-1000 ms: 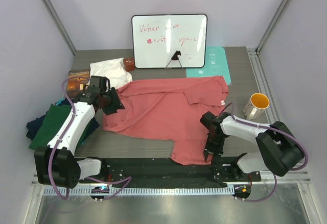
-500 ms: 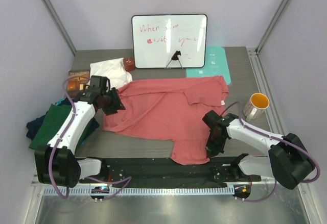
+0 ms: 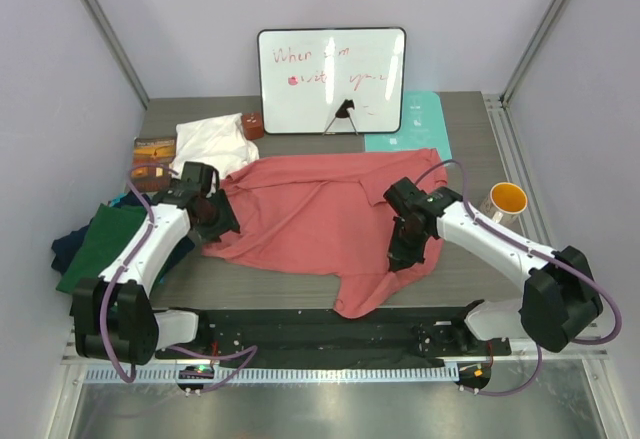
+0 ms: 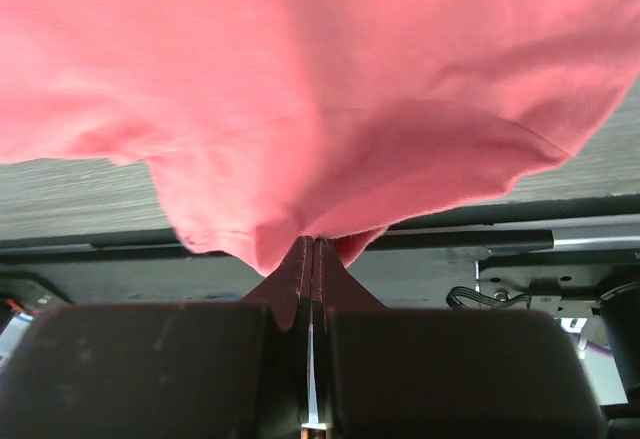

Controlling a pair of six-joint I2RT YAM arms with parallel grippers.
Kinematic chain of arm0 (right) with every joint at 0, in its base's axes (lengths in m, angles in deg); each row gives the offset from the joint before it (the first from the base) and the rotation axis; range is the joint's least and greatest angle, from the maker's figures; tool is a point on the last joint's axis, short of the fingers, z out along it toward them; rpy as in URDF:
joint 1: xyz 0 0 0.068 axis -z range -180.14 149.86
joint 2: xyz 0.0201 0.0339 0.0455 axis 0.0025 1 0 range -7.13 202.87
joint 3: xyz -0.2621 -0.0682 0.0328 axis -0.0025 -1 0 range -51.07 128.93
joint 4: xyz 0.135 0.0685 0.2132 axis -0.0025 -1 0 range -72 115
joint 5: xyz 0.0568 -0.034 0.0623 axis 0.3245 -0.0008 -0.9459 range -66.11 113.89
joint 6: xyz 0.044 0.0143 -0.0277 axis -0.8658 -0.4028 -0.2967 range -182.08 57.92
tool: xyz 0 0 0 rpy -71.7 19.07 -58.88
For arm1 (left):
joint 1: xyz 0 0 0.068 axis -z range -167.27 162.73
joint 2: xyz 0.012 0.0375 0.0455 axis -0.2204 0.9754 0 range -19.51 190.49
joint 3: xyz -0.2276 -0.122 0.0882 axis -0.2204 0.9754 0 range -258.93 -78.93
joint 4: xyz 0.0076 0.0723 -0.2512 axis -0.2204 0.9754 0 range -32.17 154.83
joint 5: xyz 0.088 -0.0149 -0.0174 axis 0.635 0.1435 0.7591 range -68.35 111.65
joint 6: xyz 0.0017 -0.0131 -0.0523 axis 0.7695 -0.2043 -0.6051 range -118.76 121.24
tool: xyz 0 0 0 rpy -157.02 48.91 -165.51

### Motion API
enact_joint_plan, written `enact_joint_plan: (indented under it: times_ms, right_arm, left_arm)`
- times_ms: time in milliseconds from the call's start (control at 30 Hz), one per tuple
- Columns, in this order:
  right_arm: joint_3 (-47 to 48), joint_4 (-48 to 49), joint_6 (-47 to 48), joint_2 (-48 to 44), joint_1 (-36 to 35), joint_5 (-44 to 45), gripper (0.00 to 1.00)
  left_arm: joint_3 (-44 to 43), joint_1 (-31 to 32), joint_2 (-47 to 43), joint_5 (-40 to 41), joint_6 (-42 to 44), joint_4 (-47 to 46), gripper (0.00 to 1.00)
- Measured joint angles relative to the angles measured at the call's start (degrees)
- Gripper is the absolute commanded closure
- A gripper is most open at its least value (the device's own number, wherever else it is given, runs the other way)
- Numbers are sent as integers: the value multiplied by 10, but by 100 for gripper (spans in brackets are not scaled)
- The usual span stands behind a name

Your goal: Fold and stack the t-shirts

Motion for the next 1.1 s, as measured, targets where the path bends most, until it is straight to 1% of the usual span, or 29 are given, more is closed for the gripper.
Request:
enact_joint_plan:
  times_ms: [267,333,533,567,667,700,733,767,833,867,1033,1067,1100]
  right_arm:
    - [70,-24,49,14,10,9,99]
    - [79,-30,60,14,18,9,99]
    - [91,-37,87,14,43,5,99]
    - [91,-39,90,14,46,4,99]
    - [87,-39,99,14,54,0,99]
    - [82,-38,101,13,58,-3,99]
    - [78,-39,102,13,60,-5,99]
    - [75,-39,103,13,62,-7,99]
    - [71,-39,105,13,65,-10,99]
    - [71,-39,107,13,67,-12,99]
    - [71,-37,114,13,73,-17,99]
    - [71,-36,114,13,74,-18,99]
    - [70,-35,115,13,76,-20,99]
  left_arm:
    - [5,-2,0,23,-7,14,44]
    - [3,-7,14,33,-6,19,43]
    - [-15,-52,98,49,12,35,47]
    - [-21,-58,112,49,18,39,45]
    - [-27,-67,128,49,30,43,45]
    - [-28,-67,127,49,32,46,46]
    - [-29,-67,127,48,36,47,48]
    - [-29,-67,127,47,37,47,54]
    - [-29,-67,130,44,40,50,62]
    - [-31,-67,136,43,41,52,70]
    - [-34,-67,155,34,44,59,89]
    - [-35,-67,153,33,44,60,99]
    - [-35,-67,152,33,44,60,100]
